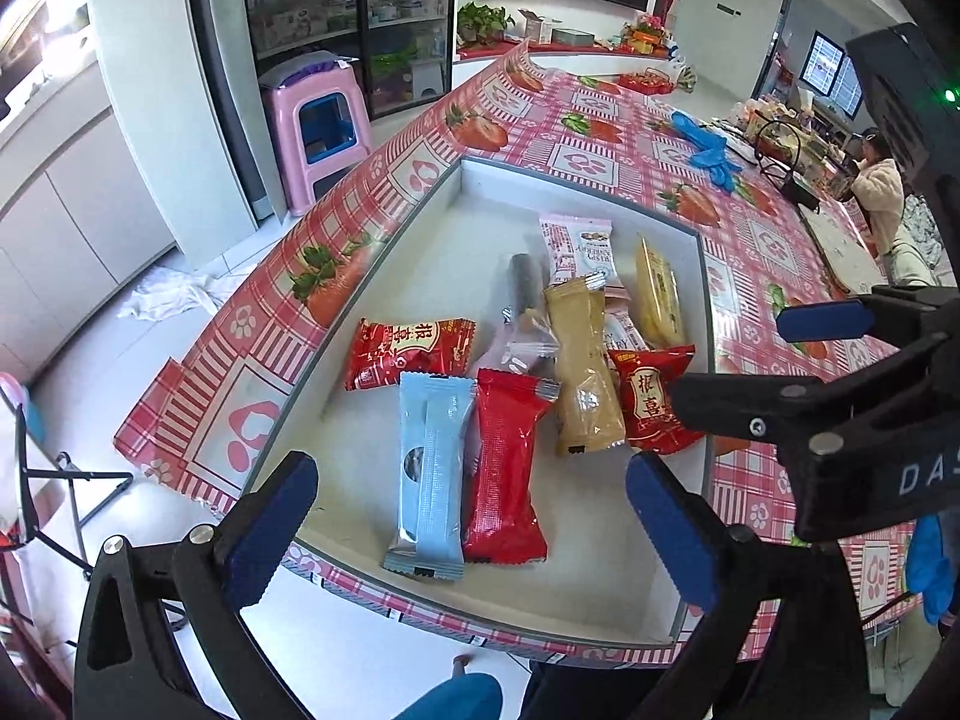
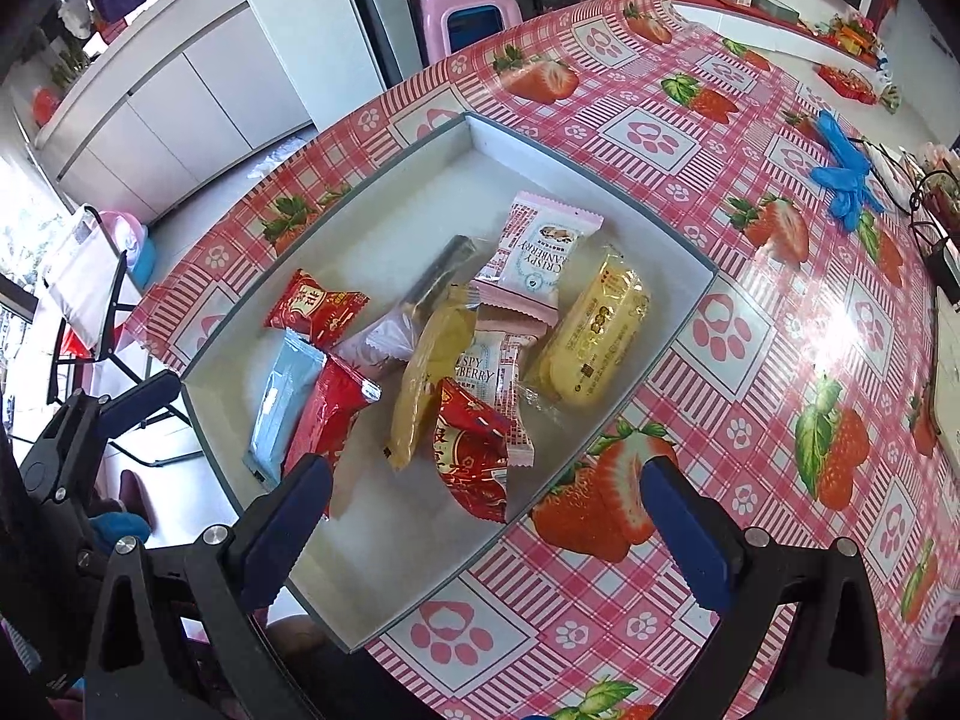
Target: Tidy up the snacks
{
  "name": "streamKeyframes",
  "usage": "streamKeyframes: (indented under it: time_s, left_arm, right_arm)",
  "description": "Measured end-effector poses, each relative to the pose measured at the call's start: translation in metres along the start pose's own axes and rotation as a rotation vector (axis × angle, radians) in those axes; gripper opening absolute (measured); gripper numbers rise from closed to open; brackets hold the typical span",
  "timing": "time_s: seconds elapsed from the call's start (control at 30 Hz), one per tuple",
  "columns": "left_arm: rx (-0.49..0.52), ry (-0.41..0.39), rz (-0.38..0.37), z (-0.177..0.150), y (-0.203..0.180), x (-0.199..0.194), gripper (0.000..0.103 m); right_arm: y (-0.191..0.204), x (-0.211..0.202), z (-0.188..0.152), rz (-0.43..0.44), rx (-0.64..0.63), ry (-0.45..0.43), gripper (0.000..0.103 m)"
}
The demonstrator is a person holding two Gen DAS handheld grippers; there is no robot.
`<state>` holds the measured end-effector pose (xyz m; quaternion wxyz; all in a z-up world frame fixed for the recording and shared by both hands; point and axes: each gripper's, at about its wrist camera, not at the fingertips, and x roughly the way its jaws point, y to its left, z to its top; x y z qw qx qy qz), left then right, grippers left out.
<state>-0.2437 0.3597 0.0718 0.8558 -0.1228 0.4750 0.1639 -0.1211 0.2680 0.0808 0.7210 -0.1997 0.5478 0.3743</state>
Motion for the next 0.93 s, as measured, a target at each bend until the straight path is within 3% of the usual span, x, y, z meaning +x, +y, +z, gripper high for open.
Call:
streamKeyframes:
  time_s: [0.23,0.47,0.8,0.93]
  left_arm:
    - [0.011,0.001,-0.010,-0.001,-0.003,-0.001,0.103]
    - [0.076,-0.008,0.069,-0.005,-0.012,0.000,0.103]
    - [0.079,-0.002,0.100,-0.007,-0.011,0.000,0.103]
    - [0.138,-0.069,0.132,-0.011,-0.016,-0.008,0.103]
  right_arm:
    - [0.005,-0.003,-0.001,-0.080,-0.042,-0.022,0.103]
    - [0.009,-0.002,-0.003,-0.124,-0.084,-0.020,0.103]
    - [0.018,0.002,-0.007,-0.128,-0.114,-0.020,0.103]
    - [0.020,0.002,-0.007,-0.122,-0.119,-0.024,0.103]
